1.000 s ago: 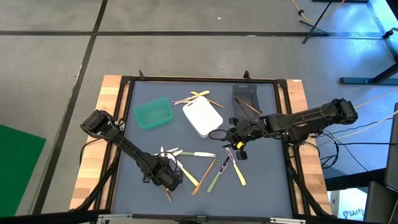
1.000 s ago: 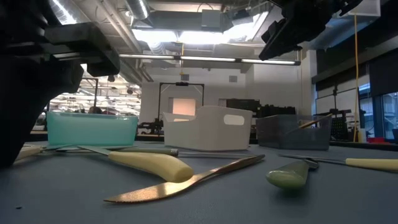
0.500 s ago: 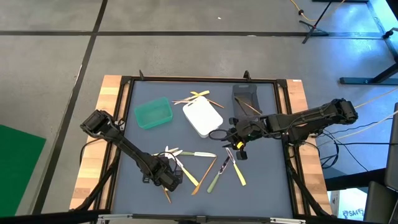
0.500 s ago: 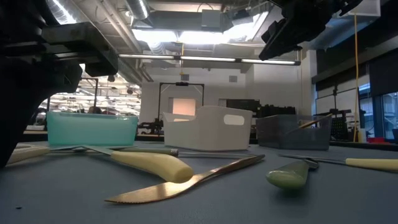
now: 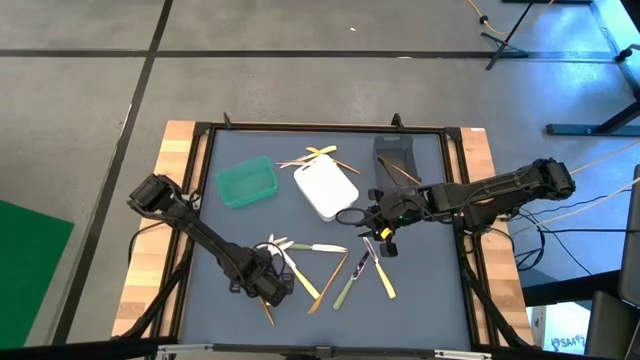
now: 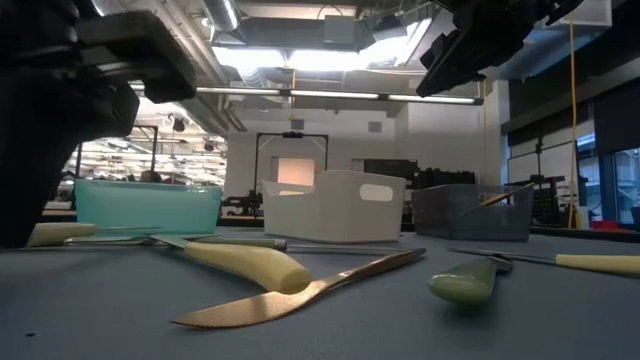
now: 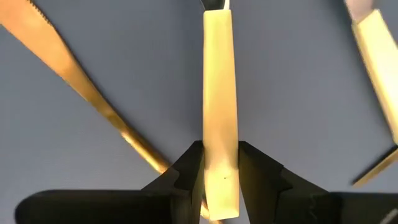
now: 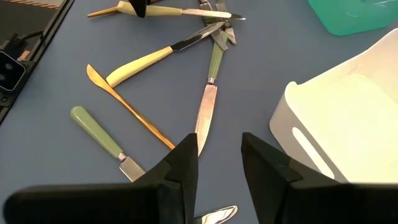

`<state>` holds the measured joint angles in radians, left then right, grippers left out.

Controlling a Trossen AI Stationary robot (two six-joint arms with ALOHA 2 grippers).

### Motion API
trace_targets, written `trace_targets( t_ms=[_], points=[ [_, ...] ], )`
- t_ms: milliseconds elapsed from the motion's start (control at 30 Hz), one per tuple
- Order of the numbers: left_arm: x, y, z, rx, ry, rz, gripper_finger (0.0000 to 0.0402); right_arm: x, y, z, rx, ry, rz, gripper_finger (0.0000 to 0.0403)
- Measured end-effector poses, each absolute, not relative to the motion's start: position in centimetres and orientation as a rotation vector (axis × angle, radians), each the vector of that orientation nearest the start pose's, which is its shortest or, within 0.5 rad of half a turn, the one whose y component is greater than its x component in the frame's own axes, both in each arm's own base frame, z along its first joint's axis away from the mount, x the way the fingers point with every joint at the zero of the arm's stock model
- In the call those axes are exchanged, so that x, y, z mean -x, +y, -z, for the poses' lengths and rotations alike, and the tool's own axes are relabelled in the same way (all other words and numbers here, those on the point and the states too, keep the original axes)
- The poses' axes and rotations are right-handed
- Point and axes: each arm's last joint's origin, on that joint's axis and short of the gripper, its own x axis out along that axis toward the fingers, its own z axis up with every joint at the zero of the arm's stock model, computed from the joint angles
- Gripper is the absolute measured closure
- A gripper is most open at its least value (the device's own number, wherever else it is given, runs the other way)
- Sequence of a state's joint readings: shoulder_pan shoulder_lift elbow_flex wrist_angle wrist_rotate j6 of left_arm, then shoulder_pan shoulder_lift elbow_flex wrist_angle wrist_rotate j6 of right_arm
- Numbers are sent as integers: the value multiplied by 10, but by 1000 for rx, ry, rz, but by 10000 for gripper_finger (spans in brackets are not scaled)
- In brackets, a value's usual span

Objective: Sort silverware by color (type)
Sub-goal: Put the bottom left yellow table knife into the green bin

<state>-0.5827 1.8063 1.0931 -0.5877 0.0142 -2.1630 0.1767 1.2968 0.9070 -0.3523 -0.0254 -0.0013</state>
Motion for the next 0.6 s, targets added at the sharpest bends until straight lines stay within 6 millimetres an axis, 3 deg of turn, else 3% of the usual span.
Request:
trace_targets(
  t_ms=[333,600],
  points=[
    [-270,-176,-184,1381,1173,-816,324,-265,48,-255,60,741,-194,292],
    [-256,-143,-225,1339,1214,-745,324,-265,48,-255,61,741,-195,292]
  ],
)
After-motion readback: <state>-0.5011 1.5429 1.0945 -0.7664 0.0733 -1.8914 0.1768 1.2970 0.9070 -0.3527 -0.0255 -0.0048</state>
